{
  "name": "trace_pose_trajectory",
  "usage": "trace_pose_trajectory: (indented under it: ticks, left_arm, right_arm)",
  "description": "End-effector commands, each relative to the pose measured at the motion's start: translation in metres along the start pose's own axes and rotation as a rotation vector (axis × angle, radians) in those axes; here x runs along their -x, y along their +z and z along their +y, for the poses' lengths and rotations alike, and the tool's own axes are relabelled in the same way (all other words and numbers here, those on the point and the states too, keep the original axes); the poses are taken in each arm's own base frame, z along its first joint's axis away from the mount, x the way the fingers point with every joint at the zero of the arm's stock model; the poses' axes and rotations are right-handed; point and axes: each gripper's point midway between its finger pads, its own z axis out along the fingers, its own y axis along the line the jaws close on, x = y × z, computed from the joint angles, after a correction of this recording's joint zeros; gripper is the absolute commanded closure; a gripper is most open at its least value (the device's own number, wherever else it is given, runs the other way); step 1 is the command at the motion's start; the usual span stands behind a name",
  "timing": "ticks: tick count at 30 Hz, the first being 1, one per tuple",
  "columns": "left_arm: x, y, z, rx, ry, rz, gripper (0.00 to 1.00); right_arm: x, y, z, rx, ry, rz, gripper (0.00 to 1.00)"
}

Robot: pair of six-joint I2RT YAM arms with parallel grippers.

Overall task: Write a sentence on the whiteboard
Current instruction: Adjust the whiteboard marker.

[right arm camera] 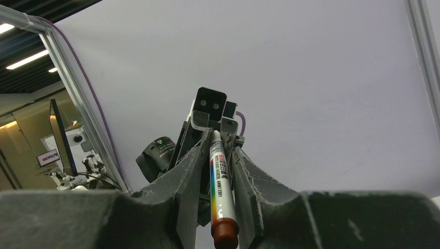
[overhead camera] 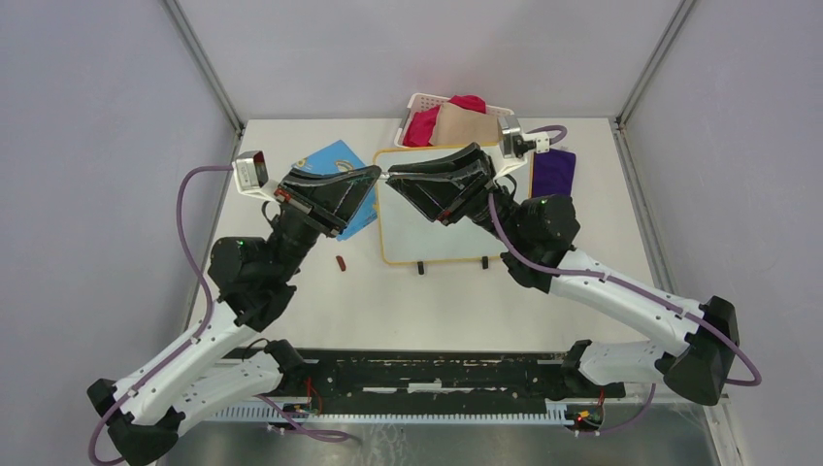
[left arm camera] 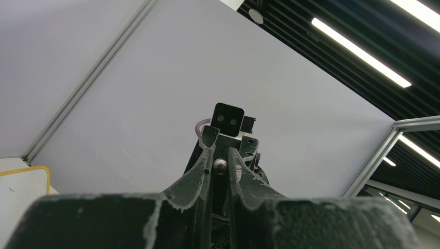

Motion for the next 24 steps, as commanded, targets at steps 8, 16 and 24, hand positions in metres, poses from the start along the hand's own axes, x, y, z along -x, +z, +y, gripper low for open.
trace_pose_trajectory:
  ticks: [8, 16, 24]
  left_arm:
    - [0.0127, -0.0012, -0.0149, -0.033, 0.053, -0.029, 0.98]
    - [0.0142, -0.0020, -0.0159, -0.025, 0.067, -0.024, 0.98]
    - [0.0109, 0.0007, -0.0158, -0.004, 0.090, 0.019, 0.98]
  right_arm:
    - [0.0342, 0.0031, 0.0241, 0.059, -0.053, -0.080, 0.69]
    - [0.0287, 0.0028, 0.0242, 0.054, -0.059, -0.039, 0.68]
    - [0.0271, 0.0026, 0.0240, 0.037, -0.089, 0.002, 0.68]
